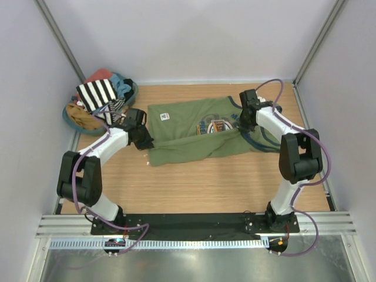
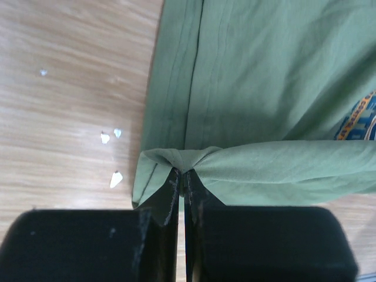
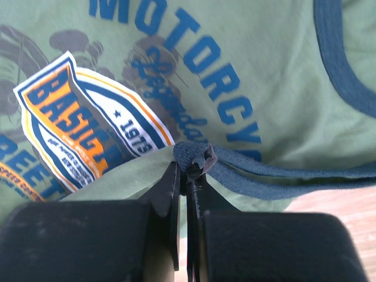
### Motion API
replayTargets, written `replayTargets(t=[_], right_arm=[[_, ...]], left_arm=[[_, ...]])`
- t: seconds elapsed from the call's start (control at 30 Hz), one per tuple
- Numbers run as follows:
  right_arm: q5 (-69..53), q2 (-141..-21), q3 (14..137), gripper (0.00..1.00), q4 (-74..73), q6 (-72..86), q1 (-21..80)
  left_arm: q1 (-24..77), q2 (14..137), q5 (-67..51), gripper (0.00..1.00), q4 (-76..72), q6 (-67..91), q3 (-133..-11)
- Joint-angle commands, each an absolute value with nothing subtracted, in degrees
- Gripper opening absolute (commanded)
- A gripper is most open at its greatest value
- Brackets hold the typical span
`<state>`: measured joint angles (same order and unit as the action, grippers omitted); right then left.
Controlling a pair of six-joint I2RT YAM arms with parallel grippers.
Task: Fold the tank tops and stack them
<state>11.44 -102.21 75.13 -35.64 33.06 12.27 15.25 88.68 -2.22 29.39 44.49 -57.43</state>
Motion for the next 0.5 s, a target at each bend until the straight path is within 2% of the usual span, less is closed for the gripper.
replayTargets(t=[0.0,0.1,0.17,0.2,0.23,0.3,0.33,0.47], right_arm=[[13.5,-104.7,79.9,0.06,-35.2,32.4,12.5],[14.0,-107.8,83.8,0.12,-35.7,32.2,12.5],[14.0,-109.2,84.9,0.4,-35.9,31.8,12.5],[14.2,-109.0,84.7,0.5,-35.9,31.8,12.4],[15.6,-108.5,84.1,0.57,-36.0,32.1,12.5],[16.9,-104.4,80.4,0.61,-33.9,32.1,12.2],[17.6,-102.8,78.8,0.64,-33.2,32.3,12.0],[18.5,-94.6,72.3,0.64,-32.3,33.2,10.4]], left_arm=[[14.1,91.2,-1.7,0.0,27.0,43.3,-61.1],[13.7,93.9,-0.7,0.01,26.6,43.4,-63.8],[13.2,95.4,-0.5,0.09,26.7,42.9,-64.9],[13.1,95.8,1.1,0.21,26.9,42.5,-65.6],[13.0,95.8,1.7,0.53,27.1,42.3,-65.6],[13.0,94.4,2.6,0.7,26.8,42.1,-64.7],[13.0,93.7,3.0,0.74,26.5,42.2,-64.1],[12.9,88.4,2.9,0.78,25.9,42.6,-60.7]])
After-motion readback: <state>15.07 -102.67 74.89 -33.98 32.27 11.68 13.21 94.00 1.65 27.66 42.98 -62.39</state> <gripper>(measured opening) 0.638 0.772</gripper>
